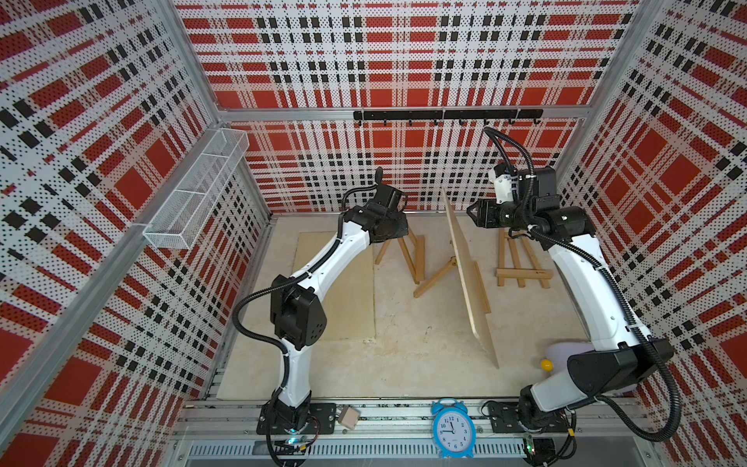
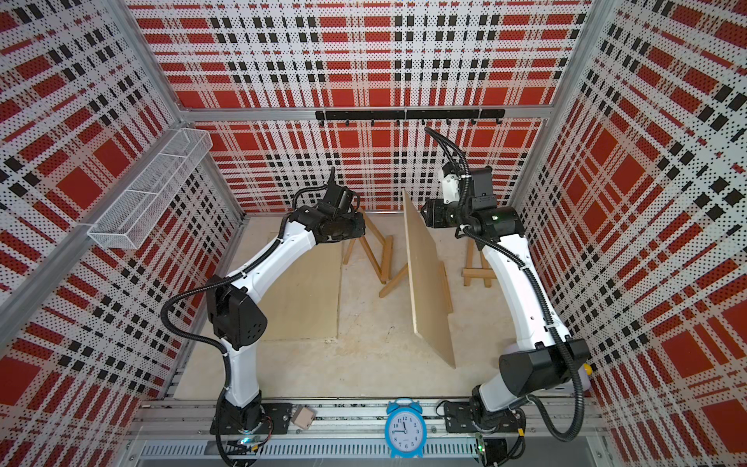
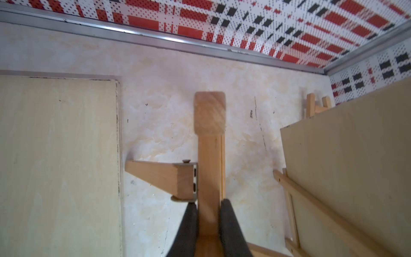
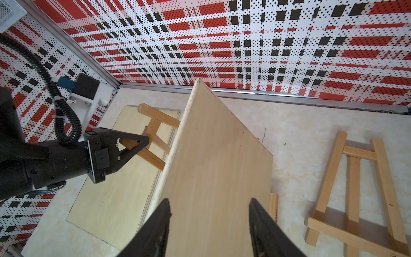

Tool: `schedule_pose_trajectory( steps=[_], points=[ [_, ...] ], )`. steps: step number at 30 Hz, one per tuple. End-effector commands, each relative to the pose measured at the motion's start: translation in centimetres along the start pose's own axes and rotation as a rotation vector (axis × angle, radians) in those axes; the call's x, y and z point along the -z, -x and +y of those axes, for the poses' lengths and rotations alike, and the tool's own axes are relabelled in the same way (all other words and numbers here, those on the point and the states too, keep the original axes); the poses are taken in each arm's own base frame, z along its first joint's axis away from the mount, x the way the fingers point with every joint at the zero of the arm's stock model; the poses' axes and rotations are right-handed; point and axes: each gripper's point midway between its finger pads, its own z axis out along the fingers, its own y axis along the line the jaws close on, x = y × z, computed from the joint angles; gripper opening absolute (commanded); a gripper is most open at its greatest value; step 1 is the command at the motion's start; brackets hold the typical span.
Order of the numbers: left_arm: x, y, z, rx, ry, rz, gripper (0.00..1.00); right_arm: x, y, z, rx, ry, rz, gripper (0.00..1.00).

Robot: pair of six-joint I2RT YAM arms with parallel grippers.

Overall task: Disassemble the easel
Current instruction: Pick up the easel at the center of the board.

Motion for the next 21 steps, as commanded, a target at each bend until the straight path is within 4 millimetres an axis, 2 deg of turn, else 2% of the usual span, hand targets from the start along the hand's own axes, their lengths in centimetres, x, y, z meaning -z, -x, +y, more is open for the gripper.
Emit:
schedule_pose_trajectory(
  steps=[1,5,8,12,16,21],
  points=[
    [-0.8,-0.6,0.5,-0.006,0.023,0.028,0.02,0.8,0.9,0.2,0.011,-0.002,-0.044,0.59],
    [0.0,0.0,0.8,-0.019,0.018,0.021,0.00,0.7,1.0,0.3,0.010,0.004,-0.042,0.59],
    [1.6,1.2,1.2,-0.043,0.009,0.000,0.00,0.4,1.0,0.4,0.006,0.013,-0.039,0.58],
    [5.3,3.8,2.2,-0.041,-0.017,-0.063,0.00,0.2,1.4,0.7,0.015,0.030,-0.047,0.57],
    [9.9,6.4,3.0,-0.034,-0.072,-0.137,0.00,0.4,2.1,0.9,0.038,0.038,-0.074,0.57],
    [15.1,7.6,2.9,-0.049,-0.198,-0.176,0.00,1.7,4.0,1.6,0.102,0.049,-0.152,0.57]
  ],
)
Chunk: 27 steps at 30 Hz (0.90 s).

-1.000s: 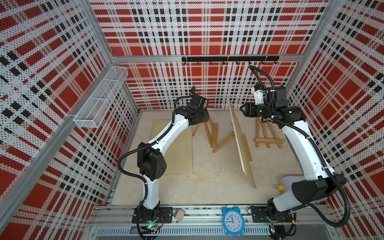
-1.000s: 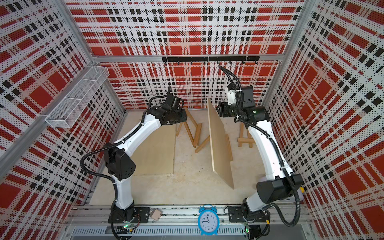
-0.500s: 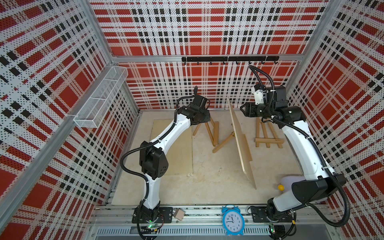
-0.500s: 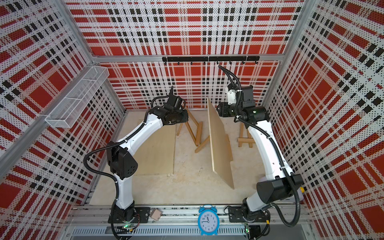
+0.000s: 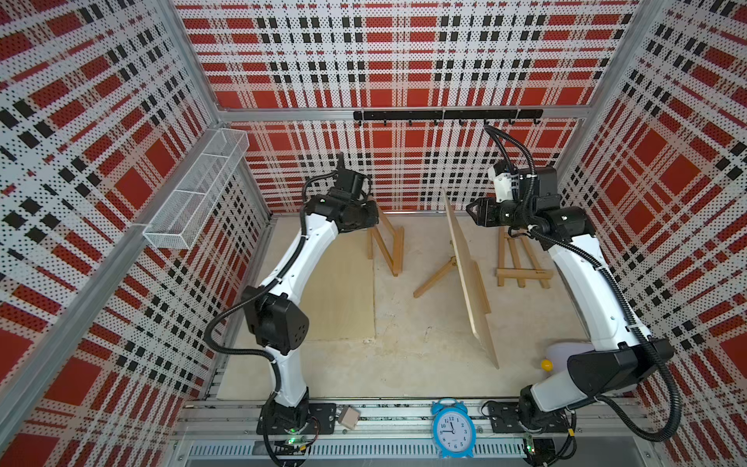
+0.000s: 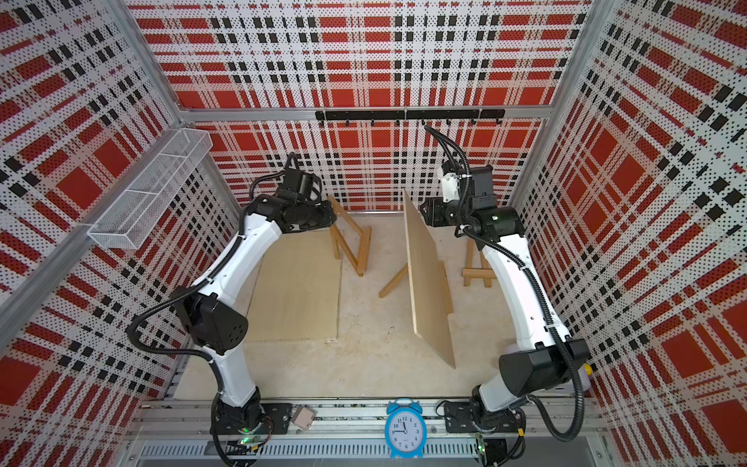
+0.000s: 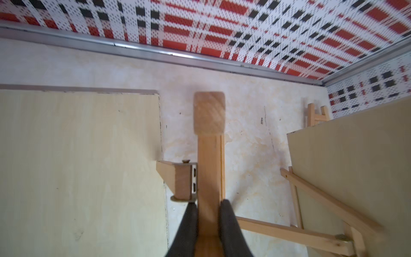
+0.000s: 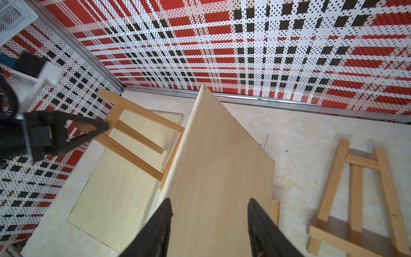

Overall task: Disassemble the easel
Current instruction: Pick up the easel at the center of the board, then fold up the easel.

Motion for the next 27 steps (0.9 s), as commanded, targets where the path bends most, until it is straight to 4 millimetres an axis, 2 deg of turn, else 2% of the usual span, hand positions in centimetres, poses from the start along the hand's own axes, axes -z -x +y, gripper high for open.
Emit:
schedule_pose_trajectory(
  steps=[1,2,3,6,10,15,19,23,27],
  points=[
    [7.6,3.1,-3.8,-0.070,-0.190,-0.130,0.00,2.0,3.8,1.4,0.091,0.032,-0.143,0.57],
    [8.5,3.0,-4.3,-0.085,-0.217,-0.128,0.00,2.5,4.5,1.7,0.109,0.039,-0.171,0.56],
    [9.4,3.4,-3.7,-0.087,-0.225,-0.137,0.00,3.0,5.0,2.1,0.128,0.050,-0.192,0.56],
    [11.7,2.8,-5.0,-0.140,-0.306,-0.120,0.00,4.0,6.1,4.3,0.212,0.104,-0.246,0.52],
    [14.1,1.9,-5.7,-0.171,-0.363,-0.089,0.00,4.7,5.8,9.4,0.382,0.225,-0.259,0.50],
    [18.4,2.2,-6.1,-0.177,-0.425,-0.140,0.00,5.2,5.1,15.0,0.491,0.372,-0.275,0.48],
    [20.8,1.8,-6.2,-0.182,-0.448,-0.172,0.00,4.8,4.3,18.1,0.574,0.415,-0.278,0.48],
    [22.5,0.9,-6.7,-0.184,-0.485,-0.175,0.00,3.6,3.4,20.1,0.615,0.448,-0.249,0.50],
    [22.8,-0.1,-7.0,-0.175,-0.511,-0.145,0.00,2.2,2.7,21.8,0.679,0.439,-0.233,0.53]
  ],
)
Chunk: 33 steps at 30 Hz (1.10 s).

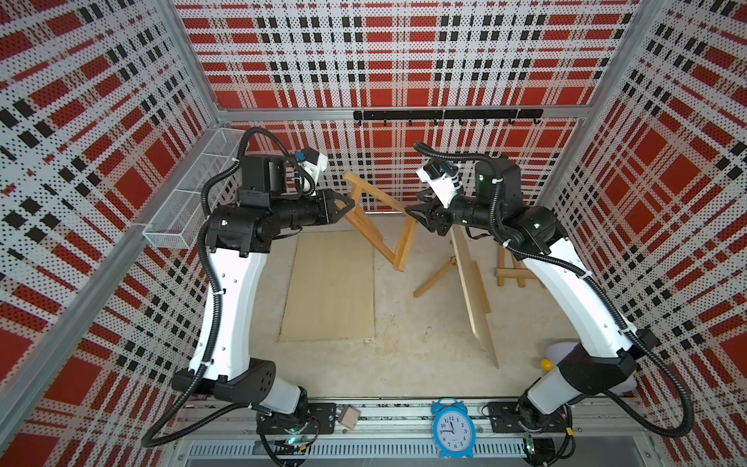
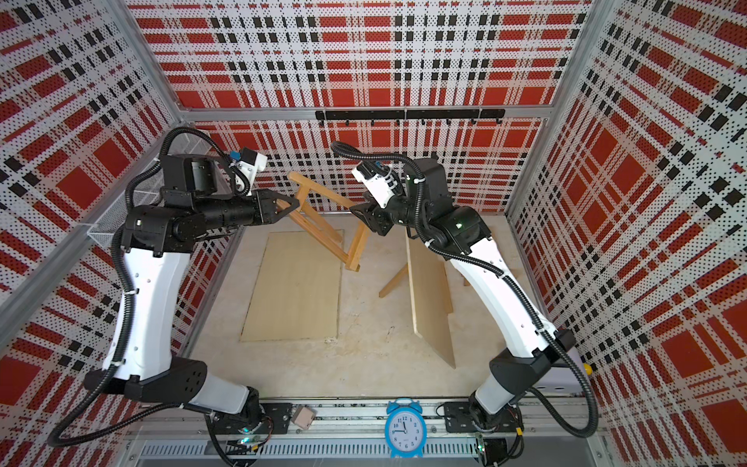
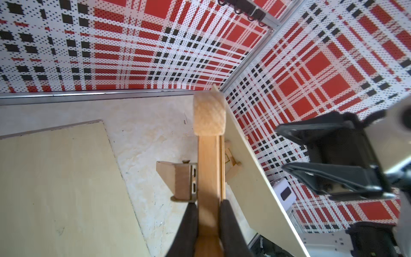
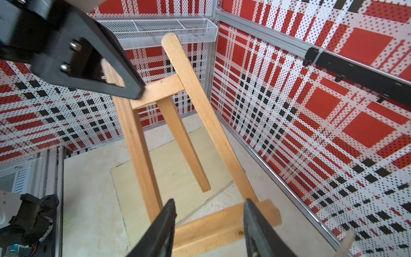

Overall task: Disassemble the easel
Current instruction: Fold up the easel.

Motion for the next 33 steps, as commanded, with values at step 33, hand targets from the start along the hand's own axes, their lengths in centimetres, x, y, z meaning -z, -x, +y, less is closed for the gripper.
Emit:
schedule_pose_trajectory(
  steps=[33],
  points=[
    [0.6,-1.6,-3.6,-0.016,-0.193,0.071,0.00,-6.4,-2.3,1.2,0.109,0.061,0.099,0.30]
  ],
)
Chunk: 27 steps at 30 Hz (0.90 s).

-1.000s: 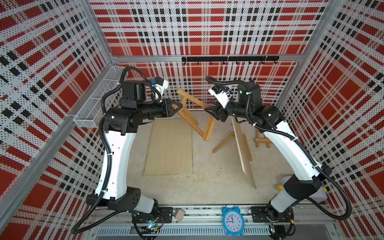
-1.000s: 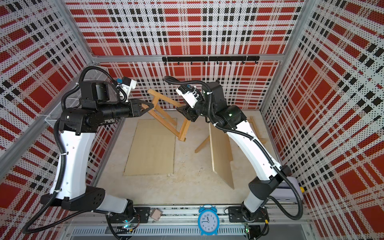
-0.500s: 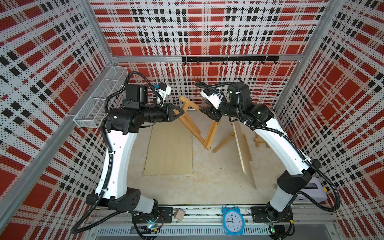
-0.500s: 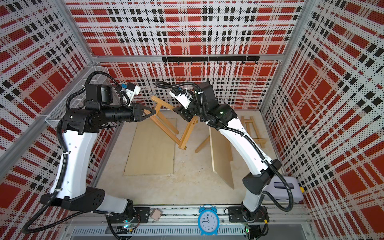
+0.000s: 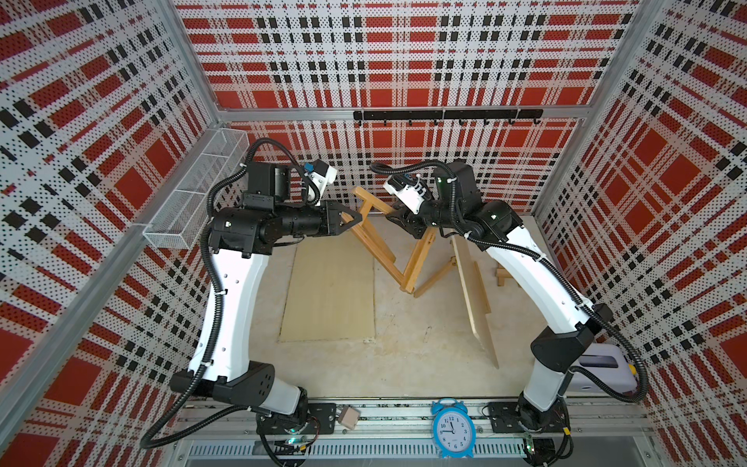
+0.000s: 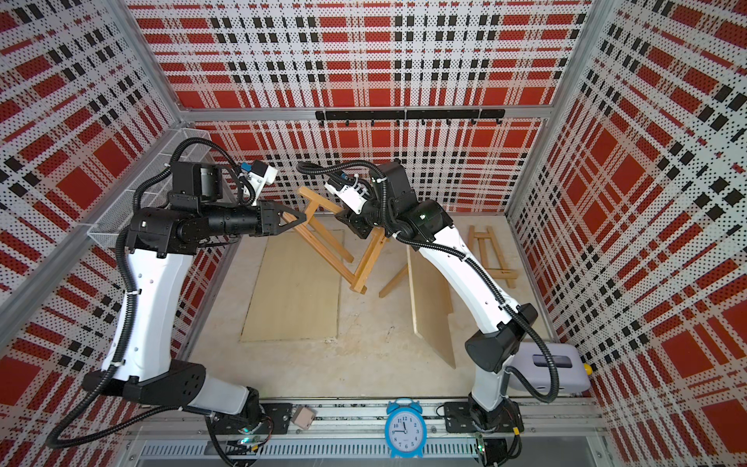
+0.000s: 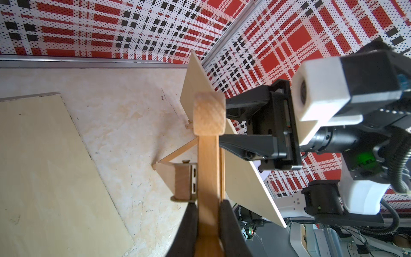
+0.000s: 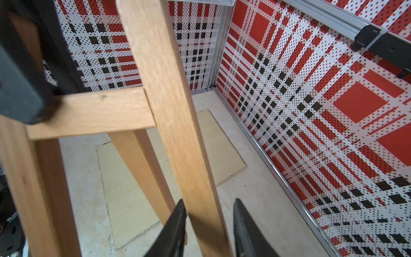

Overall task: Disassemble the easel
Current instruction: Fold up the easel.

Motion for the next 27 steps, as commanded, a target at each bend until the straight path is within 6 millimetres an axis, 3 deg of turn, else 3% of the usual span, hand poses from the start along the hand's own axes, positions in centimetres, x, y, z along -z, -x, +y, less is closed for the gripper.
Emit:
schedule_pose_trajectory(
  steps=[1,7,9,12,15,20,22,25,27],
  points=[
    [1.2,1.1,-2.6,-0.079,-0.078,-0.047,0.00,-0.4,0.6,0.2,0.017,0.015,-0.018,0.27],
    [1.1,1.3,-1.7,-0.059,-0.053,-0.060,0.00,-0.1,1.4,-0.1,-0.032,0.002,-0.046,0.06],
    [1.0,1.7,-0.9,-0.030,-0.044,-0.078,0.18,0.1,1.8,-0.4,-0.069,-0.015,-0.058,0.03],
    [1.3,2.3,0.1,-0.007,-0.022,-0.115,0.38,0.5,2.4,-1.0,-0.125,-0.046,-0.070,0.00],
    [2.6,3.2,1.0,0.002,0.021,-0.180,0.45,1.2,2.9,-1.9,-0.188,-0.095,-0.079,0.00],
    [6.0,4.6,2.6,0.004,0.138,-0.332,0.43,2.2,3.9,-2.6,-0.262,-0.132,-0.112,0.00],
    [6.9,4.5,4.1,0.019,0.219,-0.372,0.36,2.9,4.7,-2.4,-0.264,-0.122,-0.143,0.00],
    [6.9,3.5,6.8,0.084,0.296,-0.377,0.23,4.4,6.3,-1.9,-0.257,-0.094,-0.206,0.00],
    [5.4,2.8,8.0,0.130,0.277,-0.358,0.21,5.5,7.4,-1.4,-0.250,-0.068,-0.246,0.00]
  ],
)
